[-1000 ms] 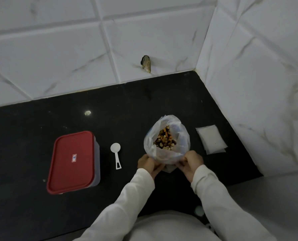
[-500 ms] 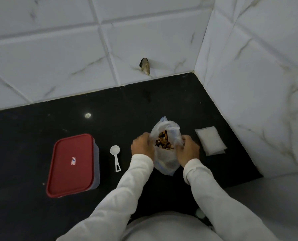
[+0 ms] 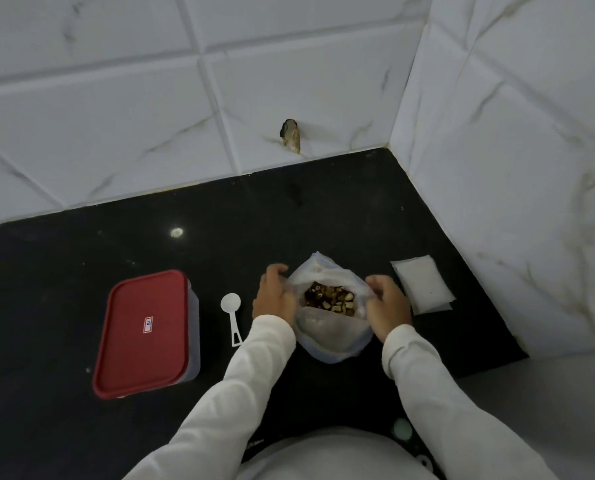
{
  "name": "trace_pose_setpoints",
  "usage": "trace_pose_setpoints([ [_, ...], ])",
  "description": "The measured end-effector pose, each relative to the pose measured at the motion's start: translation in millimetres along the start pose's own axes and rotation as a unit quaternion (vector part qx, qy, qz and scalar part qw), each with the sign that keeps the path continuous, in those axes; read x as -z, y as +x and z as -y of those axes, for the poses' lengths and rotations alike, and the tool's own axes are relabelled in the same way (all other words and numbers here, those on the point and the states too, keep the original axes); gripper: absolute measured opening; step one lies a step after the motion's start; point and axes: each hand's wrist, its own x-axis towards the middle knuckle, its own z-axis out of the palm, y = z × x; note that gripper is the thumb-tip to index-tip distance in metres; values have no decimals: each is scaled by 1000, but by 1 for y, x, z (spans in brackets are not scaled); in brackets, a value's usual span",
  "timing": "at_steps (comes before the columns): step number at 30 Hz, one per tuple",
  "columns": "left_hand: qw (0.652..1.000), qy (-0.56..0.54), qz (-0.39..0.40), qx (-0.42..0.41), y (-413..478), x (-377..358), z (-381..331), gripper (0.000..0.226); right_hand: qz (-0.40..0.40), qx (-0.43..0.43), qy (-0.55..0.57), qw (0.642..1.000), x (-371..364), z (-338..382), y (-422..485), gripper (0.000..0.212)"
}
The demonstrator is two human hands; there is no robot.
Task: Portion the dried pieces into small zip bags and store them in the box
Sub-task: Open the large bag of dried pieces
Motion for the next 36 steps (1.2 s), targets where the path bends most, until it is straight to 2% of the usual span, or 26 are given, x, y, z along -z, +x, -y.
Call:
trace_pose_setpoints([
  [1,994,66,-4,-87,-3,2,-3,48,-21,82,-33,996,-1,1,-8,46],
  [3,959,186,10,-213,-5,2,-11,59,-47,246,-130,959,-5,1,-14,58],
  [5,923,292,30,-247,4,-3,-19,64,-38,319,-208,924,-9,7,-3,62],
  [7,893,371,42,-251,17,-8,-26,59,-11,316,-232,920,-13,15,12,63],
  [8,889,384,41,-246,23,-10,-28,54,2,314,-222,923,-15,17,19,62],
  [10,915,342,45,-209,32,-12,-32,41,15,308,-195,931,-16,23,31,46],
  [13,978,159,62,-117,41,-11,-39,22,32,275,-137,951,-13,32,47,24],
  [15,994,45,78,-62,49,-10,-43,24,62,214,-75,972,-11,38,52,24],
  [18,986,-58,149,44,59,-7,-50,17,140,71,50,986,-9,51,55,22],
  [20,961,-154,182,139,65,-5,-52,18,162,-22,131,978,-6,57,55,21],
  [22,934,-210,191,219,70,-6,-54,24,211,-126,231,941,-2,59,54,30],
  [23,933,-197,184,237,73,-8,-54,27,244,-157,260,921,-2,57,53,34],
  [24,942,-160,177,235,76,-10,-54,30,255,-178,248,917,-3,59,53,32],
  [26,971,-57,134,187,80,-18,-50,35,255,-158,165,940,-8,65,49,27],
  [28,991,-15,59,119,74,-21,-45,24,128,-120,75,982,-13,59,53,31],
  [30,999,31,7,40,57,-16,-39,18,75,-44,67,994,-9,45,47,39],
  [32,994,111,0,-8,35,-9,-31,29,25,25,17,999,1,28,25,47],
  [34,985,172,29,17,10,-2,-28,46,-11,82,-87,993,6,10,2,57],
  [36,970,227,67,59,-8,-3,-22,58,32,84,-139,986,5,-4,-16,61],
])
